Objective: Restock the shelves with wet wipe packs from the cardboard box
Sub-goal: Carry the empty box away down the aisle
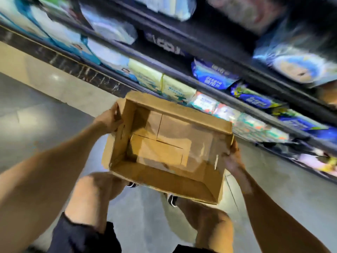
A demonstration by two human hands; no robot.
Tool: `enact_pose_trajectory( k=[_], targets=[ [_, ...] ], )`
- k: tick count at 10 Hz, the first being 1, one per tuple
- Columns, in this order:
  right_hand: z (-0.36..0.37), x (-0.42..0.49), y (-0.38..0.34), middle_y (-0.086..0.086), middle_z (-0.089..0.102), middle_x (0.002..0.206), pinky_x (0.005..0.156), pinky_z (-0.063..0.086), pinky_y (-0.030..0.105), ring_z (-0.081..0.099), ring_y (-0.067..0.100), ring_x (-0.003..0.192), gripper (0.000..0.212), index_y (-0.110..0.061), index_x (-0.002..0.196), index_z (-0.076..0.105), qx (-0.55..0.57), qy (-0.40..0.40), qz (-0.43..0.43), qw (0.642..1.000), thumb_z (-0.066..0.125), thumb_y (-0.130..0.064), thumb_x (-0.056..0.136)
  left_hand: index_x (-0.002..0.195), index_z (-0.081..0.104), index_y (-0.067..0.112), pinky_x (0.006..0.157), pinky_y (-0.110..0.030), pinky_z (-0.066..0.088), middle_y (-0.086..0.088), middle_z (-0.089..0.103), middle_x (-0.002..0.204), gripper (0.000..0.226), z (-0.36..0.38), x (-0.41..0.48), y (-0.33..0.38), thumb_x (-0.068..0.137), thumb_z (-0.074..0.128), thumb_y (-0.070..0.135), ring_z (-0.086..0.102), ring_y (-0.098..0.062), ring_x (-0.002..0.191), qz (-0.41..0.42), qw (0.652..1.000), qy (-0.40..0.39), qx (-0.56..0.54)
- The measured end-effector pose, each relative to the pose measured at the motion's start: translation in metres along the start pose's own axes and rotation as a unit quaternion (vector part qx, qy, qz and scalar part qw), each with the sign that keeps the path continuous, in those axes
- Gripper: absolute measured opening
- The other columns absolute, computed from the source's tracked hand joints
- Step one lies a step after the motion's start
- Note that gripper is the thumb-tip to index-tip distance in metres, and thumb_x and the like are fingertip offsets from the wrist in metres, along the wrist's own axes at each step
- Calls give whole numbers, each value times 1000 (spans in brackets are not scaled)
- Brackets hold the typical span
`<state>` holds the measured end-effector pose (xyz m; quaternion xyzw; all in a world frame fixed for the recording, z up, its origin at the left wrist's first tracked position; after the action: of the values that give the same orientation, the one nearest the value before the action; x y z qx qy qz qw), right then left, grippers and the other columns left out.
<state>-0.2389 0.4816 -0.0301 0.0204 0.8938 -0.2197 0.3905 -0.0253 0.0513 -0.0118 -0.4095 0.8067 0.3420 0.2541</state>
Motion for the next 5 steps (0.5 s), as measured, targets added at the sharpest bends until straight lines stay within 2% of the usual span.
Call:
enact_pose_trajectory(
  k=[1,2,3,4,5],
  targets=[
    [-46,-79,-11,2,64,112,68,48,25,59,1,75,63,-10,142,50,70,33,-34,996,50,18,86,156,27,26,93,-46,51,-16,60,135,87,-52,-86,28,75,41,56,61,-41,115,33,999,9,-10],
    [-90,-169,-41,-16,69,75,53,44,13,60,1,59,32,-13,107,64,100,71,-77,989,49,8,88,153,33,15,99,-48,49,-22,57,138,83,-109,-168,38,79,41,51,58,-43,121,43,995,57,-68],
    [-125,-259,-66,-16,69,65,50,49,21,60,4,53,21,-25,91,65,134,116,-77,981,62,-6,86,134,53,10,93,-51,53,-17,67,119,71,-153,-226,31,83,48,60,65,-39,107,83,985,66,-133],
    [-145,-320,-66,-4,78,87,72,60,40,71,17,79,27,-35,94,68,142,181,-58,971,61,-37,68,133,56,13,95,-49,54,-10,68,121,57,-187,-273,24,93,53,54,66,-30,108,88,980,67,-166],
    [-149,-360,-49,0,76,101,83,60,55,72,24,90,44,-47,108,68,144,199,-58,968,59,-40,65,141,51,10,91,-34,51,-4,64,125,45,-215,-328,35,104,50,35,63,-22,110,116,975,67,-177]
  ],
)
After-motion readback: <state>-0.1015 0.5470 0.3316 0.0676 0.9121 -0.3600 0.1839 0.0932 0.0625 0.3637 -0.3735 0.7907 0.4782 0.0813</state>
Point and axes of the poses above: each hand's wrist, its own x-axis towards the middle knuckle, its own z-axis out of the palm, y = z × x, the point moved 6 cm from there along x, towards the middle knuckle
